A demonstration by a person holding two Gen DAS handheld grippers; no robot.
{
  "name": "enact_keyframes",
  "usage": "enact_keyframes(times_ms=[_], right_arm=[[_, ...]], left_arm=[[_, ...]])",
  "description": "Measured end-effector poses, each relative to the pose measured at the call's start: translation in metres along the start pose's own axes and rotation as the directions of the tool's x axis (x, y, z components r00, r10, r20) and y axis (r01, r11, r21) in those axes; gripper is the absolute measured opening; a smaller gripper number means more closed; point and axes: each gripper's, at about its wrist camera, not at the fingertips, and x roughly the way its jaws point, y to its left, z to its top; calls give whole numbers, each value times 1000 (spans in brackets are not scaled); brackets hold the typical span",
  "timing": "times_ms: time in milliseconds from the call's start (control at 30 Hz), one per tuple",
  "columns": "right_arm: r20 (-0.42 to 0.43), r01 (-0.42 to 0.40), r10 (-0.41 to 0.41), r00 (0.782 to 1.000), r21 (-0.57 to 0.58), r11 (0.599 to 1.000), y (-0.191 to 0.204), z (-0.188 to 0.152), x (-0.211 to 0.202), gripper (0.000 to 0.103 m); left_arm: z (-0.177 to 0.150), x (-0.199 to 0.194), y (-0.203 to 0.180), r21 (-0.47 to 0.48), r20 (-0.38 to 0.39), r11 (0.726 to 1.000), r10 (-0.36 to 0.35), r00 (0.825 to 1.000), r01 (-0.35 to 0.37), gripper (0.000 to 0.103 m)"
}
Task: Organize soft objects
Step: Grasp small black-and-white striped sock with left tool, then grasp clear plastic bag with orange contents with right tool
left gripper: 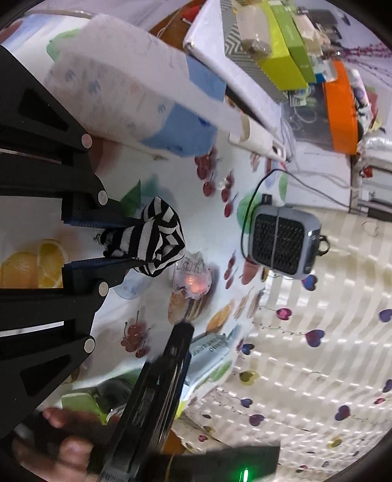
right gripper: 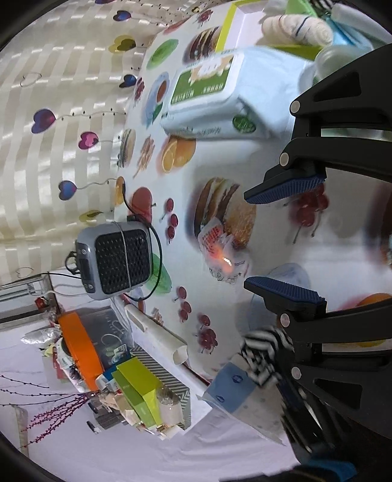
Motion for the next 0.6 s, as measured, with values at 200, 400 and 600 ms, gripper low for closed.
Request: enact_keyframes(times_ms=[200, 400, 600], right_arm=[[-32, 3, -3, 999, -12, 1000, 12, 10, 30, 51], [-38, 13, -13, 999, 18, 1000, 12, 17, 51, 51], [-60, 20, -18, 998, 32, 999, 11, 20, 70, 51]], left_arm=[[-1, -11, 11, -21, 26, 1000, -5, 1000, 6, 16], [-1, -15, 21, -38, 33, 999, 0, 999, 1, 16], [-3, -7, 25, -42, 15, 999, 1, 1000, 0, 15]])
